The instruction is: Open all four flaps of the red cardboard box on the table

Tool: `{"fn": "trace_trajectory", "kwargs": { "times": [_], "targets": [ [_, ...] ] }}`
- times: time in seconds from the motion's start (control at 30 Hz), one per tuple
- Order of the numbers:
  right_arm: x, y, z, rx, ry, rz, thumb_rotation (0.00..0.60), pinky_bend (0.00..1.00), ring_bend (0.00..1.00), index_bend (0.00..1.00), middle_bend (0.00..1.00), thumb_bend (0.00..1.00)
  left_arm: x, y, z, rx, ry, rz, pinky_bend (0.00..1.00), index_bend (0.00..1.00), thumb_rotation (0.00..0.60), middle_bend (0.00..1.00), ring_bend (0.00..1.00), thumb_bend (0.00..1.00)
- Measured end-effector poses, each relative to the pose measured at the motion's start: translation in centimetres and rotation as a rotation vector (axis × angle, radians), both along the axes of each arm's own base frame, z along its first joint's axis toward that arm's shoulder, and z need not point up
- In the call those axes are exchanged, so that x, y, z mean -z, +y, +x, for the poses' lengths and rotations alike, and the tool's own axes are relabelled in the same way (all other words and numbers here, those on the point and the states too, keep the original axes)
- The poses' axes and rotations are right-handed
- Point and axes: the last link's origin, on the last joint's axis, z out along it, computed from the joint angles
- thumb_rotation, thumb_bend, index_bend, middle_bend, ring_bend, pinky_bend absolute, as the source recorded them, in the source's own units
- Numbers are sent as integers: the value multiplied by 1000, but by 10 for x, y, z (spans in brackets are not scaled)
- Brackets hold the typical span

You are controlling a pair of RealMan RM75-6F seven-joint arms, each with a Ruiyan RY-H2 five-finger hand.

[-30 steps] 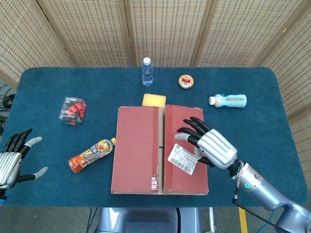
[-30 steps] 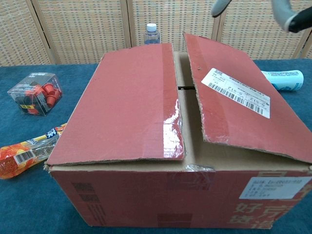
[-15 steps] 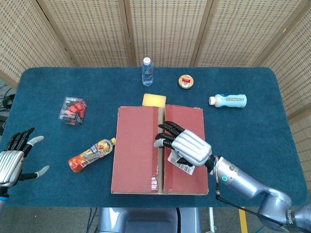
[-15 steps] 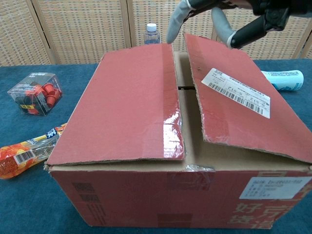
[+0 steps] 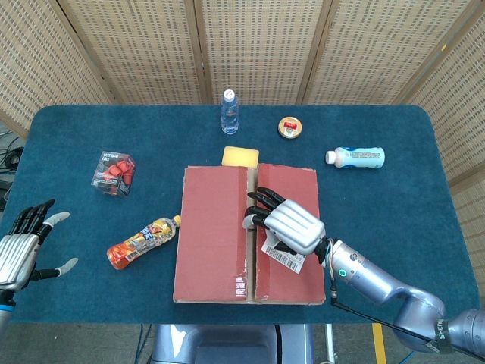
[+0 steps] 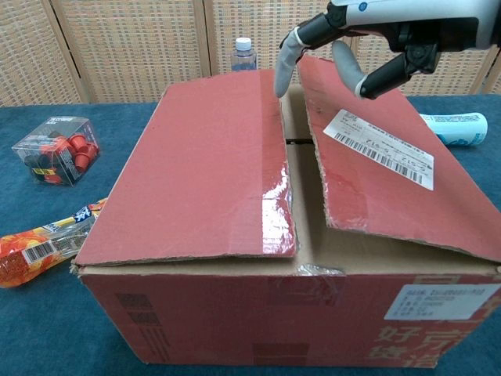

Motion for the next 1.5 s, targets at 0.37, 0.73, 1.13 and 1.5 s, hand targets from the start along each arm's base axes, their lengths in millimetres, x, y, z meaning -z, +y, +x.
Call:
{"fn": "trace_trajectory", "kwargs": {
  "times": [0.37, 0.73, 1.13, 1.5],
  "targets": [
    [2, -2, -4, 11, 14, -8, 600, 0, 0, 345, 293, 1000, 1, 0, 0, -1, -7, -7, 0, 166, 476, 0, 0, 217],
    [2, -3, -10, 19, 23, -20, 600, 0, 0, 370, 355, 1000, 0, -1, -1, -6, -16, -12, 0, 166, 476, 0, 0, 218],
    [0, -3, -13, 13, 18, -45, 600, 0, 0, 419, 464, 1000, -1, 0, -1, -3, -21, -9, 0, 166, 475, 0, 0, 218],
    [-16, 1, -9, -10, 15, -78, 600, 0, 0, 419, 466, 1000, -3, 0, 2, 13, -28, -2, 0, 166, 477, 0, 0, 218]
  ]
}}
